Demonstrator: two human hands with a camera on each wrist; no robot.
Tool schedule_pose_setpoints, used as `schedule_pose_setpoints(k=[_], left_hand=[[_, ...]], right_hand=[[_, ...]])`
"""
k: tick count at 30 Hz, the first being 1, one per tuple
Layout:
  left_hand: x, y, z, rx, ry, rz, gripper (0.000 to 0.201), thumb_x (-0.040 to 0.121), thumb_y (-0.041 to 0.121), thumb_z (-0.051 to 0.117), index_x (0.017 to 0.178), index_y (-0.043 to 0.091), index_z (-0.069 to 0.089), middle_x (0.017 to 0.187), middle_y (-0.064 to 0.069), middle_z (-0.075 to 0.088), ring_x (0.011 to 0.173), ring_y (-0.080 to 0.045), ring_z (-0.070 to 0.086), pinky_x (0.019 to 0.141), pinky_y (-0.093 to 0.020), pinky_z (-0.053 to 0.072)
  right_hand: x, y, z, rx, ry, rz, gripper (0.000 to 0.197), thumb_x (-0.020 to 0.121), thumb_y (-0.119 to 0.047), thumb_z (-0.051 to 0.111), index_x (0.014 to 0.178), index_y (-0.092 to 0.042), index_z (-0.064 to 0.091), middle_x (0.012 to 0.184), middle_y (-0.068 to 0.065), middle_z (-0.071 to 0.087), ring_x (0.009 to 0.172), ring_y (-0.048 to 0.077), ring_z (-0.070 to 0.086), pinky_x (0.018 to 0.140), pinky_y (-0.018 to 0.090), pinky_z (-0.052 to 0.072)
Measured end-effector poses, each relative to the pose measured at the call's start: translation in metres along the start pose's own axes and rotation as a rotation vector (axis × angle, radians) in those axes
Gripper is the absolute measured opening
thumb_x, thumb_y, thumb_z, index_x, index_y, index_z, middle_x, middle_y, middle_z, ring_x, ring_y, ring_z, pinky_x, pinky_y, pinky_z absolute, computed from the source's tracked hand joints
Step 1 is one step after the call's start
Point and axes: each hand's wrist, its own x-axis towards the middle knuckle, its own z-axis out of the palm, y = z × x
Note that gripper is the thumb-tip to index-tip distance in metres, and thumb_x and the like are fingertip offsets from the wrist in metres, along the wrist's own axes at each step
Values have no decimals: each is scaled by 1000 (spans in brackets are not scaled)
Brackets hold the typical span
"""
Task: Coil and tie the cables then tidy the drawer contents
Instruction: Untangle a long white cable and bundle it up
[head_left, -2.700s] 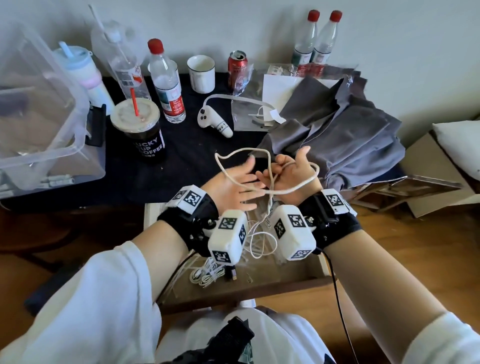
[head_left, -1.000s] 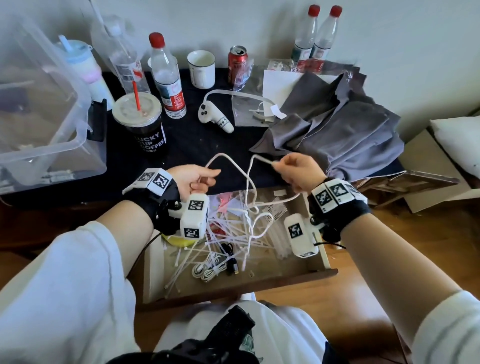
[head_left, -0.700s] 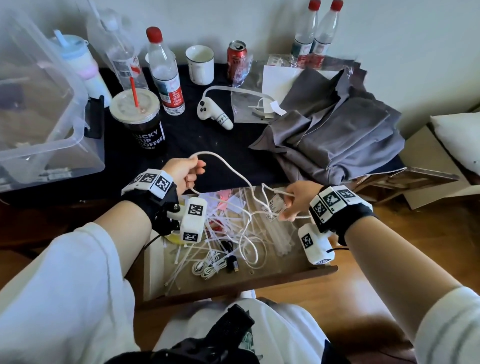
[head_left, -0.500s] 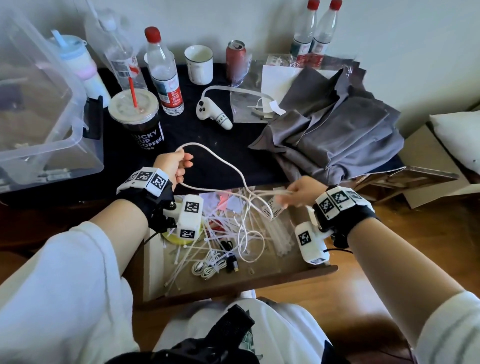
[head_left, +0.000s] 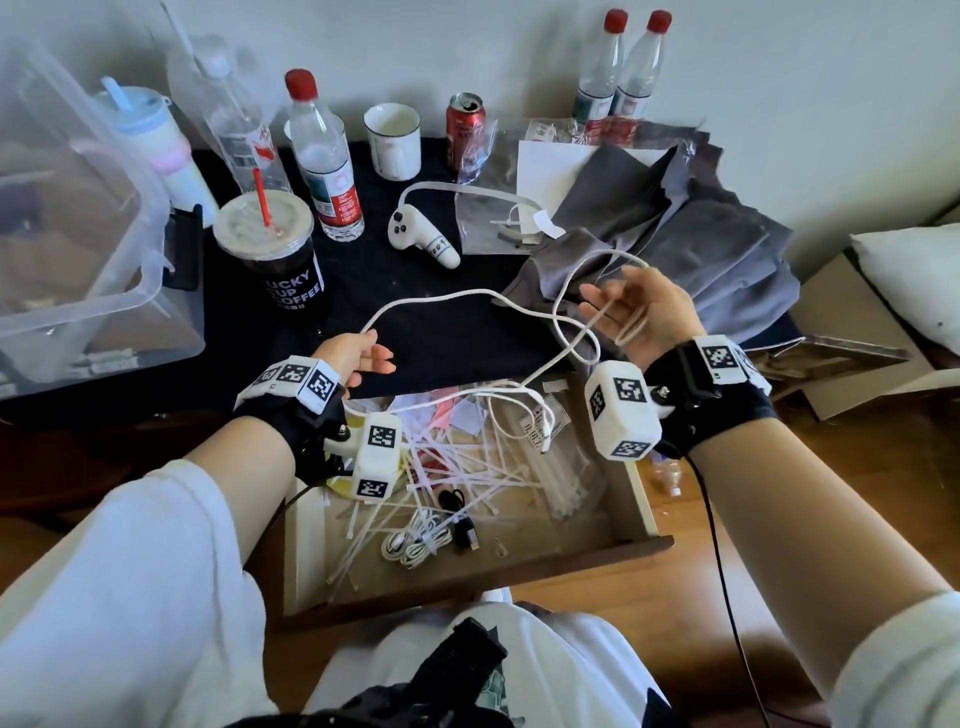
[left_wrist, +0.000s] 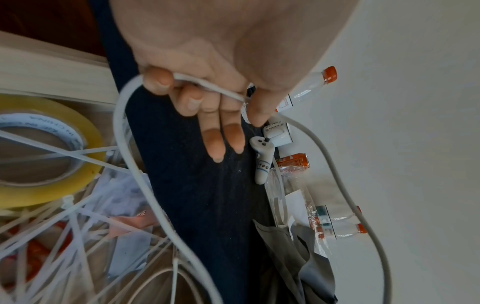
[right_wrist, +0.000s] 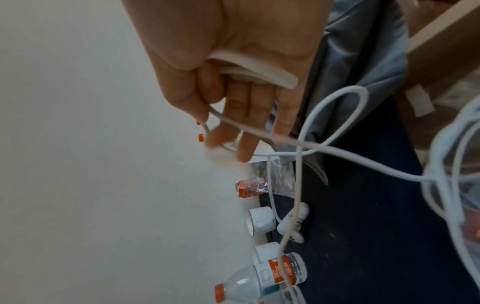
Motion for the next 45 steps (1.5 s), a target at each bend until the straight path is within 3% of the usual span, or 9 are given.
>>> schedule_pose_setpoints(k=[4,16,22,25,28,31,35,41,45], left_hand=[[-4,7,3,-85,109,47,35,100,18,36,69,9,50,38,9,57,22,-1,40,28,-10,22],[-18,15,-6,-201,226,46,27,93,9,46,66,13,48,28,9,48,22,-2,40,37,-10,28],[-34,30,18,-175,-6,254,26,96,30,46,79,21,63,56,10,66,41,-4,29,40,-15,18],[-47,44,33,-153,-157,401,25,97,26,47,85,18,67,61,8,65,46,-2,32,42,-14,20],[-59,52,47,-72,-275,505,23,97,22,49,88,15,68,61,9,62,49,-4,32,43,-14,21],[-65,55,59,-14,-346,553,22,96,23,50,84,15,67,57,9,55,48,-4,33,44,-14,22],[-61,47,60,-18,-350,564,31,97,26,50,71,13,60,49,9,44,47,-5,34,45,-15,27],[-36,0,35,-36,-336,440,33,101,21,39,75,8,56,51,7,38,52,-8,32,50,-15,30],[-36,-8,36,-87,-331,418,32,100,20,40,77,7,58,53,7,35,51,-7,29,49,-15,28]], right_hand=[[0,0,-2,-264,63,-69,36,94,-12,49,61,-17,35,42,-4,32,32,8,25,37,14,27],[5,16,-24,-921,51,50,34,88,-14,60,58,-10,45,49,6,42,26,7,35,31,15,28],[-4,28,-15,-1254,-108,129,33,85,-30,66,63,-9,53,48,-3,53,45,9,46,43,15,38],[-4,26,-7,-1420,-165,-7,28,82,-31,69,98,-10,63,90,2,62,84,14,58,78,25,46],[-18,20,11,-1215,-386,-180,67,77,-14,75,136,-11,42,127,-4,47,120,6,41,102,17,31],[-31,20,28,-996,-666,-149,48,82,-1,66,127,-7,48,113,3,60,102,4,58,97,19,44],[-32,21,34,-957,-543,-245,10,93,-12,54,87,-13,61,68,10,56,43,2,50,64,24,52],[-7,14,5,-702,-149,-268,29,96,-8,48,68,-11,57,42,-10,53,35,0,42,43,13,40],[-16,19,12,-787,-298,-93,6,89,-2,57,87,-6,61,48,-4,56,39,1,49,50,13,46]])
